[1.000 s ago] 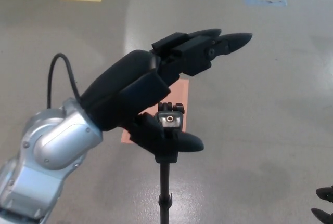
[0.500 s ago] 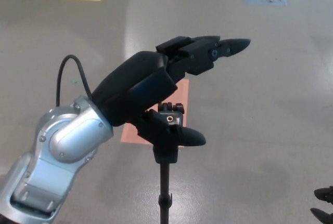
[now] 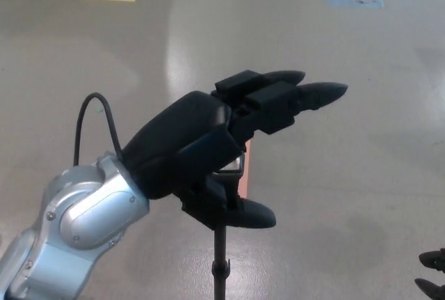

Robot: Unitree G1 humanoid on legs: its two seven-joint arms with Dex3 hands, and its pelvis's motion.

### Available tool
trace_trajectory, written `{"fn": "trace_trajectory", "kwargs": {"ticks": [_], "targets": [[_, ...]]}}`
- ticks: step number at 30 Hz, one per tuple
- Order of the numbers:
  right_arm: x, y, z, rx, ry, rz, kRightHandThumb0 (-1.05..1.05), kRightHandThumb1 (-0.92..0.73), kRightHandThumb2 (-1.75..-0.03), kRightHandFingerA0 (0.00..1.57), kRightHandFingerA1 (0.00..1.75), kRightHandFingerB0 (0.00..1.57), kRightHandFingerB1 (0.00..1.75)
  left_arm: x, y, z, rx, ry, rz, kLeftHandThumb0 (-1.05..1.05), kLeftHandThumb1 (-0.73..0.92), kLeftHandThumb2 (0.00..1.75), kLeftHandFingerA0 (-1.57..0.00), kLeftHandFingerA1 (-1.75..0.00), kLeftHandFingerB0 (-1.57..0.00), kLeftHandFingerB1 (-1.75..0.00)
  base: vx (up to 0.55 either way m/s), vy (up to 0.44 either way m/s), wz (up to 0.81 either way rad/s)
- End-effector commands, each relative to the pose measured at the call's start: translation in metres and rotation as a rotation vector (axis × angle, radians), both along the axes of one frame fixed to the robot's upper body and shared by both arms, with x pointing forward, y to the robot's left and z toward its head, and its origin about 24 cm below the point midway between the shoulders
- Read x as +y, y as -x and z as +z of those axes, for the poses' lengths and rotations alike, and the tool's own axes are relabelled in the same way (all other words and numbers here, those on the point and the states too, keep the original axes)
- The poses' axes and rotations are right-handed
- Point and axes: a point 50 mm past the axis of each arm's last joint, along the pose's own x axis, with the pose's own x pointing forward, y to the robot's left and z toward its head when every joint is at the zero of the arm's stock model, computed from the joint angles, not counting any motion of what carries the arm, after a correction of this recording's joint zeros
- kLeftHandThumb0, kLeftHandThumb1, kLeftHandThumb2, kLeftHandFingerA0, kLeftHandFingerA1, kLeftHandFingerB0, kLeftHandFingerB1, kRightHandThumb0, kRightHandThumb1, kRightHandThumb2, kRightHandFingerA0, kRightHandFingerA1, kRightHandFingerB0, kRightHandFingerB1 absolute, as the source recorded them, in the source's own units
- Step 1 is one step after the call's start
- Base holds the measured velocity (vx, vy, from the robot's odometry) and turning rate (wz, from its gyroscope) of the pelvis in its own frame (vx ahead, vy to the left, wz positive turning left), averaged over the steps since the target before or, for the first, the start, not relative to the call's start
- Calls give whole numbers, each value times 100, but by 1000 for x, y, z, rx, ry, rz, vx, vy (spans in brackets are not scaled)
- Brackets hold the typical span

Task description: The robot uses its left hand to grab the top of a phone stand kept on the floor and rotates it anti-clockwise

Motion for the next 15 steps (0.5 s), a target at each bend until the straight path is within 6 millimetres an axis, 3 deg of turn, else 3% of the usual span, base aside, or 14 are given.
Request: {"fn": "trace_trajectory", "kwargs": {"ticks": [1,10,14,15], "targets": [[-10,3,3,9,13,-13,-66,-79,-65,10,24,11,22,5,-6,-5,-14,-42,29,-41,30,69,0,-24,-2,-23,0,0,0],[-9,4,2,16,5,-16,-64,-78,-66,8,23,10,22,9,-28,-14,6,-62,124,-43,32,70,-1,-25,-2,-24,0,0,0],[-8,5,0,27,11,-12,-65,-78,-65,9,23,10,22,12,-43,-22,45,-39,182,-43,41,62,-7,-21,-8,-23,0,0,0],[-8,4,0,27,14,-8,-67,-79,-65,9,24,11,21,13,-45,-23,45,-31,190,-40,29,70,0,-32,-5,-34,0,0,0]]}}
